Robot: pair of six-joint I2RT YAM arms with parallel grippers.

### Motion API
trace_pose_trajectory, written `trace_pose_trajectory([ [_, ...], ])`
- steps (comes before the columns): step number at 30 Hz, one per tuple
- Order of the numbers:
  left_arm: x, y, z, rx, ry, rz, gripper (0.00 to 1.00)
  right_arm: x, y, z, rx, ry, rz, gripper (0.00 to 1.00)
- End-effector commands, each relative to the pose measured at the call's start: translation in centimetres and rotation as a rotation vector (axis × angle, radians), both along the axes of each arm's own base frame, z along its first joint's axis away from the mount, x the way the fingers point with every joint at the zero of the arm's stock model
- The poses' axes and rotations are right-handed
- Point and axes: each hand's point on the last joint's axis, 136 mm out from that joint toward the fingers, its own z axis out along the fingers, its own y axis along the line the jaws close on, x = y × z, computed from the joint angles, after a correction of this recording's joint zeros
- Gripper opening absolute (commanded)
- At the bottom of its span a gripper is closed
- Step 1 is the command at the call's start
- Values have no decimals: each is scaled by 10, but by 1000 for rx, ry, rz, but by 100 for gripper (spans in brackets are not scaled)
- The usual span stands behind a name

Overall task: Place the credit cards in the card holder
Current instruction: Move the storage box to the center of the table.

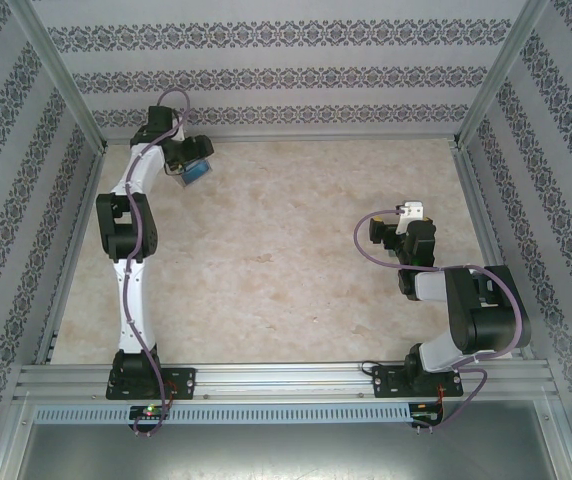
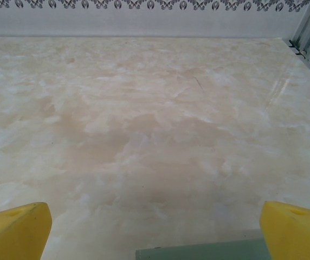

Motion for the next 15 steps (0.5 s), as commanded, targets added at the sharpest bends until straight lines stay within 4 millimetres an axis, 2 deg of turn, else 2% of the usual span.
trace_pose_trajectory([
  [1, 1, 2, -24, 33, 36, -51, 86, 5, 3, 14, -5, -43, 13, 98],
  [4, 3, 8, -37, 72, 55, -42, 86, 5, 3, 14, -6, -43, 12, 98],
  [7, -1, 3, -51, 38, 89, -48, 86, 4, 2, 14, -6, -44, 12, 98],
  [11, -9, -12, -56, -39, 121, -70, 83, 5, 2, 14, -6, -44, 12, 98],
  [15, -26, -35, -57, -76, 175, -96, 81, 5, 2, 14, -7, -43, 12, 98],
])
